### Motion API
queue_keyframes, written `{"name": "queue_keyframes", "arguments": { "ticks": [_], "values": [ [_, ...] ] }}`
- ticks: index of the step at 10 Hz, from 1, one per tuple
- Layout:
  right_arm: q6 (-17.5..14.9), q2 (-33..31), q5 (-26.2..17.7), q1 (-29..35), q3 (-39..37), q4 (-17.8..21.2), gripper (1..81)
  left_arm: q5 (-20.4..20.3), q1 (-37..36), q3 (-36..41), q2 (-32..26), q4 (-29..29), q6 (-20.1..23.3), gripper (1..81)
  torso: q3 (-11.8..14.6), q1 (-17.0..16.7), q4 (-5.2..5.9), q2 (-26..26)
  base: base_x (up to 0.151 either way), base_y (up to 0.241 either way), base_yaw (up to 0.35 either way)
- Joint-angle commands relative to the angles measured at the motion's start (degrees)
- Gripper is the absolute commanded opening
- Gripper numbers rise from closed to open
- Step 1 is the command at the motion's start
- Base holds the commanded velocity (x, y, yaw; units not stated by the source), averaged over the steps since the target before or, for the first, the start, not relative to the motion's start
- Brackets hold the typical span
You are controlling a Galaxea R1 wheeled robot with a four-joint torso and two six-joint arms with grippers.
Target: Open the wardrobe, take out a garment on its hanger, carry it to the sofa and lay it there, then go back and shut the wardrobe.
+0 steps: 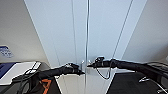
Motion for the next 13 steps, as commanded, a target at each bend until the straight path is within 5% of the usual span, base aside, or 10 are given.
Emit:
{"name": "queue_keyframes", "arguments": {
  "ticks": [1, 11, 12, 13],
  "values": [
    [-0.05, 0.25, -0.41, 9.86, -0.27, -0.28, 81.1, 0.87, -10.18, -2.19, 2.88, -0.24, 0.32, 81.1, 0.0, 0.0, 0.0, 0.0, 0.0, 0.0, 0.0],
    [0.04, 6.23, -0.76, 8.71, -1.33, -1.69, 81.1, 0.09, -12.03, -12.13, 11.49, 0.56, 0.32, 81.1, -0.02, 0.0, 0.02, 0.02, 0.0, 0.0, 0.0],
    [0.04, 6.14, -0.76, 8.37, -0.89, -1.6, 81.1, -0.79, -12.29, -11.16, 11.41, 0.11, 0.23, 81.1, 0.0, -0.02, 0.0, 0.02, 0.0, 0.0, 0.0],
    [0.04, 5.61, -0.76, 7.83, -0.01, -1.51, 81.1, -6.57, -11.77, -5.63, 9.21, -0.15, -1.25, 81.1, 0.0, -0.02, 0.0, 0.02, 0.0, 0.0, 0.0]
  ]
}}
